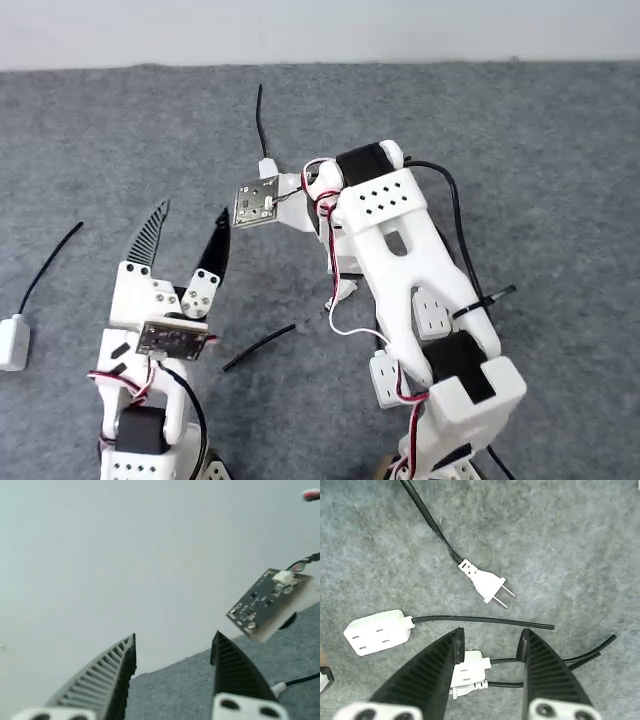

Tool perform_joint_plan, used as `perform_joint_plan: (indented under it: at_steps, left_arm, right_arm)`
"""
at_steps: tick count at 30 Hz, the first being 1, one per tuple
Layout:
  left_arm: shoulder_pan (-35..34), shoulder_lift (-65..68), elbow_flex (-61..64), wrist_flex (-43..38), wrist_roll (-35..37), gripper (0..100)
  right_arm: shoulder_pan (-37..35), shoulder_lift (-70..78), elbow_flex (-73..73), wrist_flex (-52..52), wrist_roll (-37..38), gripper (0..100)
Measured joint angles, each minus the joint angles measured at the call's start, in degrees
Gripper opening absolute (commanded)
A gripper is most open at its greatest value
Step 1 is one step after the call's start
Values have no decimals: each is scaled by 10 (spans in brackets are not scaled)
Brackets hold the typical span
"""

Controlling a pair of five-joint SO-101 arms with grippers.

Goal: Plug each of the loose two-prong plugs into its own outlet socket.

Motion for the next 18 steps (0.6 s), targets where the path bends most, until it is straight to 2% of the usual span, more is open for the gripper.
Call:
perform_joint_plan:
  at_steps: [8, 13, 18]
  left_arm:
    - [-118, 0, 20, -16, -6, 235]
    - [-178, 0, 20, -34, 47, 235]
    - [-217, 0, 20, -38, 135, 235]
  right_arm:
    - [1, 25, 18, 0, 5, 184]
    - [-18, 69, 41, 6, 33, 184]
    - [-21, 124, 43, 6, 70, 185]
